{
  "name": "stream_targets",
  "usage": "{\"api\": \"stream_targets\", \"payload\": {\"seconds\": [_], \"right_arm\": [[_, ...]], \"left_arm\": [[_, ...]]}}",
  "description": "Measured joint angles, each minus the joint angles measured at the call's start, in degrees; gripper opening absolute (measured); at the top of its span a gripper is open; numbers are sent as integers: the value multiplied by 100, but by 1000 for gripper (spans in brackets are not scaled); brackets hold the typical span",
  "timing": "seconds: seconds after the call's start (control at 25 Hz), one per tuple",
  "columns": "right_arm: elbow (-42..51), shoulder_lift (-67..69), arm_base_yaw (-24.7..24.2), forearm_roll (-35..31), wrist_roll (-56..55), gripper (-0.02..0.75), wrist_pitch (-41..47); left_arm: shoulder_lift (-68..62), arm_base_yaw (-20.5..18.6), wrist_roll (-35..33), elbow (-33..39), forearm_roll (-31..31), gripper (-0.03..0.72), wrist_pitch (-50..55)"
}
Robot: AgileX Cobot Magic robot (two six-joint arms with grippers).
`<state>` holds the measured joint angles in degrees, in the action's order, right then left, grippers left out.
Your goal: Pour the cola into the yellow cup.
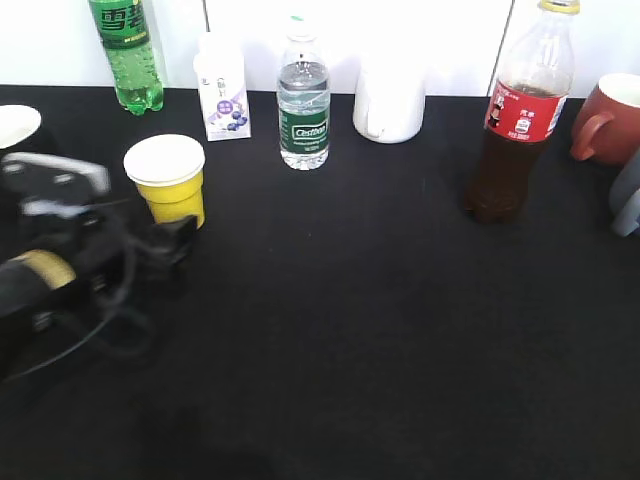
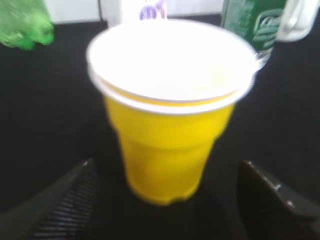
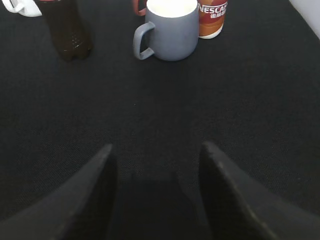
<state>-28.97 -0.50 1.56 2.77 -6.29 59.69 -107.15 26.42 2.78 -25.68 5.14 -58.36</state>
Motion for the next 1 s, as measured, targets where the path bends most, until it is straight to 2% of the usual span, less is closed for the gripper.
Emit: {"api": "stream_targets", "payload": {"seconds": [0.16, 0.24, 0.36, 0.4, 0.56, 0.72, 0.88, 0.92, 1.0], "right_arm": [[0, 0, 0, 0, 0, 407, 0], [0, 0, 0, 0, 0, 407, 0], [0, 0, 0, 0, 0, 407, 0], [0, 0, 0, 0, 0, 407, 0], [0, 0, 0, 0, -4, 407, 0], [0, 0, 0, 0, -4, 407, 0], [0, 0, 0, 0, -4, 407, 0], [0, 0, 0, -6, -4, 407, 0], [0, 0, 0, -62, -4, 407, 0]], "left_arm": [[-674, 0, 6, -865, -115, 661, 94], [-876, -5, 12, -1056, -210, 621, 123], [-894, -5, 12, -1069, -228, 473, 98], [-894, -5, 12, -1069, -241, 451, 98], [-134, -5, 12, -690, -422, 449, 87], [1236, -5, 203, -63, -1643, 449, 515], [1702, -5, 1279, -34, -3302, 448, 767], [1712, -5, 1376, -34, -3555, 448, 767], [1719, -5, 1404, -34, -3678, 448, 767]]}}
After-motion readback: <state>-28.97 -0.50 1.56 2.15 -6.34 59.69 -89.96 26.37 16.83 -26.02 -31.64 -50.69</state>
